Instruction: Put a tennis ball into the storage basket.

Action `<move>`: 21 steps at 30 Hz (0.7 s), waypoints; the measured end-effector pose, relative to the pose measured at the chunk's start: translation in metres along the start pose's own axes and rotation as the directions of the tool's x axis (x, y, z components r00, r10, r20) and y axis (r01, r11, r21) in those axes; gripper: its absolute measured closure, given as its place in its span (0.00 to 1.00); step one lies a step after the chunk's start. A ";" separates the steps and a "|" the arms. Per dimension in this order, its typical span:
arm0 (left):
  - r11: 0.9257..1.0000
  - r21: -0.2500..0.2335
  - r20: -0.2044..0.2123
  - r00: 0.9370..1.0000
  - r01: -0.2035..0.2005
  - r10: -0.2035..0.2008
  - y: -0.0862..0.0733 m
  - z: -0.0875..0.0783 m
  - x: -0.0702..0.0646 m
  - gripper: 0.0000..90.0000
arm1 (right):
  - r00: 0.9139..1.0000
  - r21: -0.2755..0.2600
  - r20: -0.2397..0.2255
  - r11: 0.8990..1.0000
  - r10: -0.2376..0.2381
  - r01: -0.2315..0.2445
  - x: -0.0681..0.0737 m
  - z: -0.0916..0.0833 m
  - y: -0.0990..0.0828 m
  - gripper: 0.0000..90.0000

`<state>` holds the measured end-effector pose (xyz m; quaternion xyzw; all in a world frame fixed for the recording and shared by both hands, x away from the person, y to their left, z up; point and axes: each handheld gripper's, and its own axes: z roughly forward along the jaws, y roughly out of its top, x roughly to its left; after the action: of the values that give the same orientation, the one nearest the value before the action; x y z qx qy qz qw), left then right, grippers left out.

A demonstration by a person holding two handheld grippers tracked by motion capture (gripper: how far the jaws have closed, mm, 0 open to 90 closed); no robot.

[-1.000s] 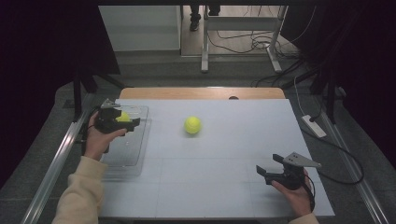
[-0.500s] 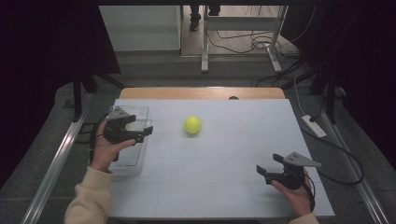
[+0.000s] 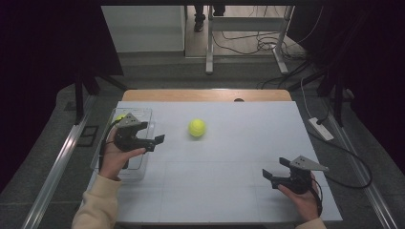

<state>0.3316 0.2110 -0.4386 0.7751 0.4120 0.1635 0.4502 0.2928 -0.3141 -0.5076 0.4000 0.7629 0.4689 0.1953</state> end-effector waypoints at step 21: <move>0.999 0.001 0.039 0.999 -0.034 0.034 0.007 0.021 -0.023 0.14 | 1.000 0.002 0.002 1.000 -0.002 0.002 0.000 -0.001 -0.001 0.14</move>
<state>0.3340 0.1793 -0.4413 0.7855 0.3900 0.1556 0.4546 0.2914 -0.3149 -0.5078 0.4001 0.7635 0.4675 0.1961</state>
